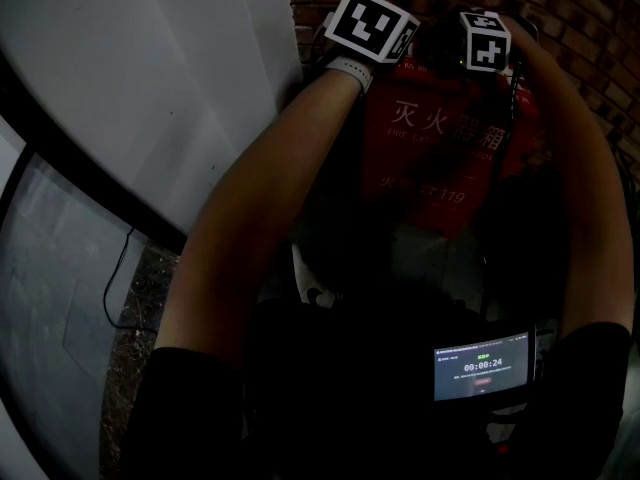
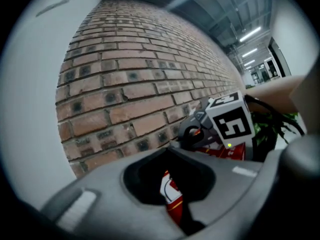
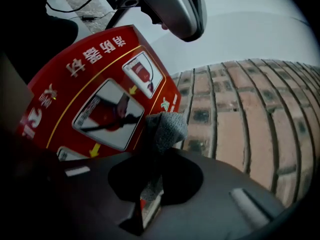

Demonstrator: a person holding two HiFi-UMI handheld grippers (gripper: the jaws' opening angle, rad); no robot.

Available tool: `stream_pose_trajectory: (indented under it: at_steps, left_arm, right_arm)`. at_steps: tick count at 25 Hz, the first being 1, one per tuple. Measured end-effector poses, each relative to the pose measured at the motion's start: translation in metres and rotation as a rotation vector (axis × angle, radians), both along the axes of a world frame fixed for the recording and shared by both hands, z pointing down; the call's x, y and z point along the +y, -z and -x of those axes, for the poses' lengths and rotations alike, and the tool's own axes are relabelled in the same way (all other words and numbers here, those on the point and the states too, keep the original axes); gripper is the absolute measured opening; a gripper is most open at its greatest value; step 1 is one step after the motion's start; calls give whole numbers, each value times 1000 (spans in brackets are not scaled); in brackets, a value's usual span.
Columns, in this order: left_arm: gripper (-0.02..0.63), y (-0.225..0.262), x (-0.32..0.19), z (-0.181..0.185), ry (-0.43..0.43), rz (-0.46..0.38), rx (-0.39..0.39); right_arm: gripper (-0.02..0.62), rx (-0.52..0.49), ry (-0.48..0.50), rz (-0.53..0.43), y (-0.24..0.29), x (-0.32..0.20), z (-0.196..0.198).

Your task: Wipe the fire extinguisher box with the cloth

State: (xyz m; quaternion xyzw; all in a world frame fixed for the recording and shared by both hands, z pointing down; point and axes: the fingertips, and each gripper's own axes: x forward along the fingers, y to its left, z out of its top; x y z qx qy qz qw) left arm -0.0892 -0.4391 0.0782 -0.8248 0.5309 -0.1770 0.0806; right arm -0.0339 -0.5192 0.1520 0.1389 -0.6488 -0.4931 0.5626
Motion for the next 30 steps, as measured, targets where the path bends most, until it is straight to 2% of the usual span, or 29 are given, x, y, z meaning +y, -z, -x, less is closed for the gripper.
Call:
stream_pose_trajectory:
  at_steps: [4, 13, 20, 24, 30]
  left_arm:
    - [2, -1, 1, -29, -36, 25, -3]
    - [2, -10, -7, -93, -99, 62, -62]
    - [2, -11, -6, -124, -137, 66, -61]
    - [2, -12, -2, -130, -147, 66, -56]
    - [2, -7, 6, -107, -123, 56, -50]
  right_arm:
    - [25, -46, -41, 0, 4, 3, -26]
    - [25, -56, -121, -10, 3, -11, -98]
    - [25, -66, -215, -14, 5, -22, -157]
    - [25, -54, -277, -20, 7, -25, -185]
    - [25, -24, -373, -9, 3, -27, -211]
